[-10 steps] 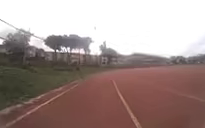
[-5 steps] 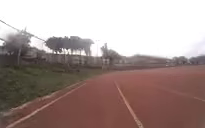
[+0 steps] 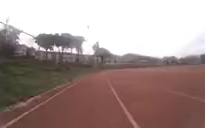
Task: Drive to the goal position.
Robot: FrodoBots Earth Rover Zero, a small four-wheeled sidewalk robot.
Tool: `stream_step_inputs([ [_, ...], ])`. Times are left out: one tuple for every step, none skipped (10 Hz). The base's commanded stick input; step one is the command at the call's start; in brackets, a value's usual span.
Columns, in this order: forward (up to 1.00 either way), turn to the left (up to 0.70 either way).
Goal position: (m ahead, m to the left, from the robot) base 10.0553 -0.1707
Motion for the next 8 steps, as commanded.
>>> stream_step_inputs([
  [1.0,0.0],
  [1.0,0.0],
  [1.0,0.0],
  [1.0,0.0],
  [1.0,0.0],
  [1.0,0.0],
  [1.0,0.0],
  [1.0,0.0],
])
